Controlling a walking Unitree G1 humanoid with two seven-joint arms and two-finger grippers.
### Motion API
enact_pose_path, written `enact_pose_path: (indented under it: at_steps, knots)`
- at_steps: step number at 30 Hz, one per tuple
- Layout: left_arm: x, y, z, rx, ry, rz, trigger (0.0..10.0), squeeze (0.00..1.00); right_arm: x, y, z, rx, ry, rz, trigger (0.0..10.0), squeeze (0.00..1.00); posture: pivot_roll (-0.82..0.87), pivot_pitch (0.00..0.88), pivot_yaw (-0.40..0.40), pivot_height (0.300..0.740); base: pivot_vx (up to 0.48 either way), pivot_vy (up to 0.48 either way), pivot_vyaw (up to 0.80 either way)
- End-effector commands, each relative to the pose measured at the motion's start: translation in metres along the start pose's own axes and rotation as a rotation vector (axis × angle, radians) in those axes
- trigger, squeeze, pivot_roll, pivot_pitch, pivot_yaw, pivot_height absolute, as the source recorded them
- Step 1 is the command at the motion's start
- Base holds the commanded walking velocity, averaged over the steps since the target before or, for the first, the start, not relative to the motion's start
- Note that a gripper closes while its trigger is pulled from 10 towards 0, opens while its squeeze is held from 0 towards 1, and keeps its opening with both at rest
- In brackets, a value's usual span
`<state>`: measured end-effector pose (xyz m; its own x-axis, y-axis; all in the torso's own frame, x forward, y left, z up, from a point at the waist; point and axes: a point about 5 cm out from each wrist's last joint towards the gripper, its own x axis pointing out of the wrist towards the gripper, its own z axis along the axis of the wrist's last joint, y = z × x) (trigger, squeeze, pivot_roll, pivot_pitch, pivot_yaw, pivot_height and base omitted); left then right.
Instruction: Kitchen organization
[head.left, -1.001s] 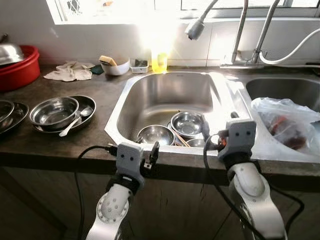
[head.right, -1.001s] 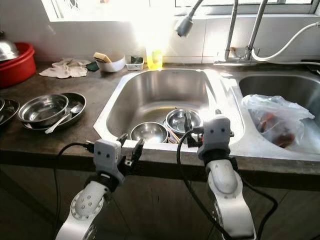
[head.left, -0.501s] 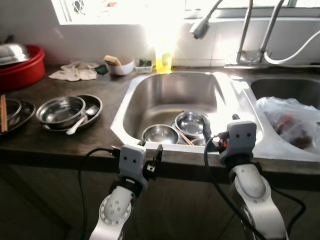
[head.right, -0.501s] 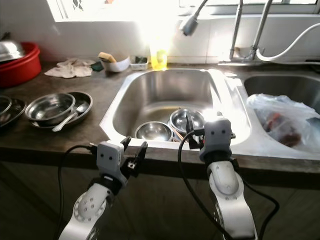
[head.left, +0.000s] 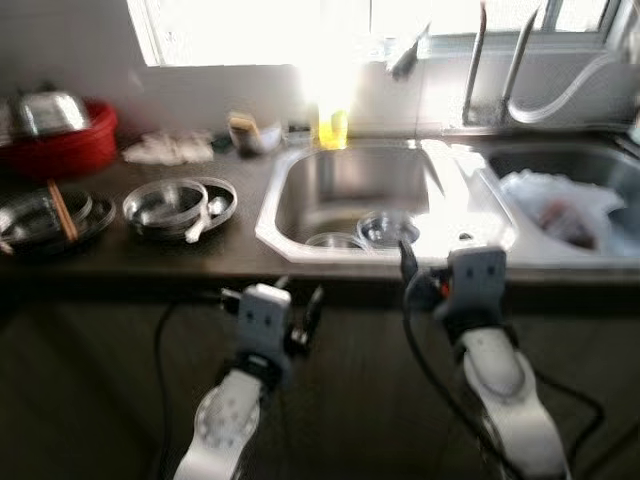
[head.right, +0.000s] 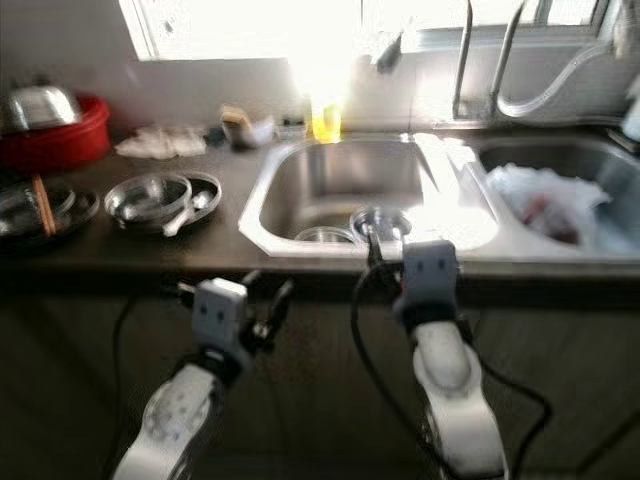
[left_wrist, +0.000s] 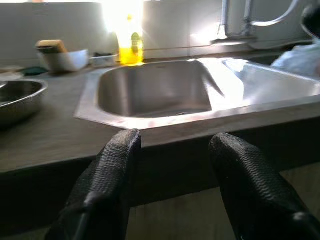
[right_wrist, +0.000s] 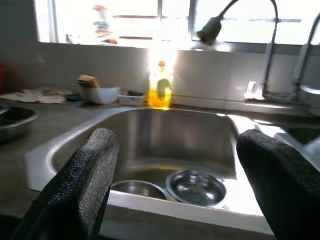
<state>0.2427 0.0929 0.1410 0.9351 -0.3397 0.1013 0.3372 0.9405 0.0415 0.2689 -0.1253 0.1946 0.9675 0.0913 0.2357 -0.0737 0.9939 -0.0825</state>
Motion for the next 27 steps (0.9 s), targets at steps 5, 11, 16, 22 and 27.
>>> enact_pose_path:
  at_steps: [5,11,16,22,27]
  knots:
    - [0.0002,0.0014,0.0005,0.008,0.001,0.006,10.0,0.0,-0.0005,-0.001,-0.0002,0.009,0.008,-0.008,10.0,0.0,0.04,0.041,0.024,0.74,0.0,0.0,0.8]
    - [0.0009,0.0011,0.0011,0.007,-0.003,0.005,10.0,0.0,-0.0005,-0.0011,-0.0002,0.014,0.008,-0.009,10.0,0.0,0.04,0.04,0.022,0.74,0.0,0.0,0.8]
    - [0.0015,0.0012,0.0017,0.008,-0.007,0.008,10.0,0.0,0.0008,-0.0012,0.0003,0.015,0.006,-0.007,10.0,0.0,0.04,0.039,0.021,0.74,0.0,0.0,0.8]
    - [0.0012,0.0016,0.0,0.011,0.0,0.013,10.0,0.0,0.004,-0.0028,0.0012,0.026,0.001,-0.004,10.0,0.0,0.04,0.034,0.019,0.74,0.0,0.0,0.48]
    - [0.0005,0.0011,-0.0006,0.016,0.0,0.014,10.0,0.0,0.0052,-0.0036,0.0016,0.029,-0.002,0.005,10.0,0.0,0.04,0.032,0.016,0.74,0.0,0.0,0.0]
